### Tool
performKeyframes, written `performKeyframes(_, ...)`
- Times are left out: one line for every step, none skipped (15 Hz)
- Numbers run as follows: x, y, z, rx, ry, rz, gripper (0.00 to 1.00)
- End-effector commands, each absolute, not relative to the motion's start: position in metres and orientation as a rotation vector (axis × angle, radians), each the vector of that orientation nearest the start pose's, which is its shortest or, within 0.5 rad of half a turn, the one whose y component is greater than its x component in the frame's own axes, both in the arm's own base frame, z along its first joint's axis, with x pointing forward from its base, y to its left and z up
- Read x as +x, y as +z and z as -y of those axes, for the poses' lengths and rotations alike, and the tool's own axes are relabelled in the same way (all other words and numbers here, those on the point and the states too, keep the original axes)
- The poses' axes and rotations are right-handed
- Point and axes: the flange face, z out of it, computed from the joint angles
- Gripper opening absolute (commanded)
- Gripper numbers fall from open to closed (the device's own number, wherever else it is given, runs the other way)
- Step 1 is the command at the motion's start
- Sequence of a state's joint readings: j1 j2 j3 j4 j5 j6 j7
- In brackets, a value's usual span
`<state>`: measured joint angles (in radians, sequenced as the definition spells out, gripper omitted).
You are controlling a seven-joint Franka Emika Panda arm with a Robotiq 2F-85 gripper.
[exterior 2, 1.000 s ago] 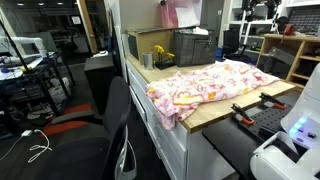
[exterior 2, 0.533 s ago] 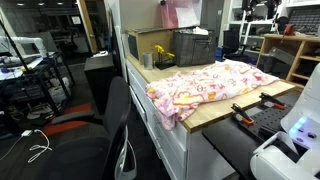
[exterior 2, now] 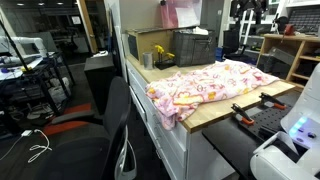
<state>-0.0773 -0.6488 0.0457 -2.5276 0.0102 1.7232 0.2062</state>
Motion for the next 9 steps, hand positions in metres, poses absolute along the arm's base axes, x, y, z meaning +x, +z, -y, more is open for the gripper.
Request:
performKeyframes(0.371,0.466,-0.029,-3.134,0.233,-0.463,1.00)
performKeyframes(0.379,0.462,-0.044,-3.145,0.220,-0.480,1.00)
performKeyframes(0.386,0.459,-0.056,-3.148,0.219,-0.494,1.00)
performKeyframes(0.394,0.455,-0.072,-3.154,0.211,-0.503,1.00)
performKeyframes(0.401,0.453,-0.086,-3.159,0.205,-0.506,1.00)
performKeyframes(0.408,0.449,-0.100,-3.168,0.201,-0.510,1.00)
performKeyframes(0.416,0.444,-0.113,-3.174,0.198,-0.514,1.00)
performKeyframes(0.424,0.437,-0.125,-3.182,0.188,-0.518,1.00)
performKeyframes(0.431,0.433,-0.134,-3.184,0.186,-0.518,1.00)
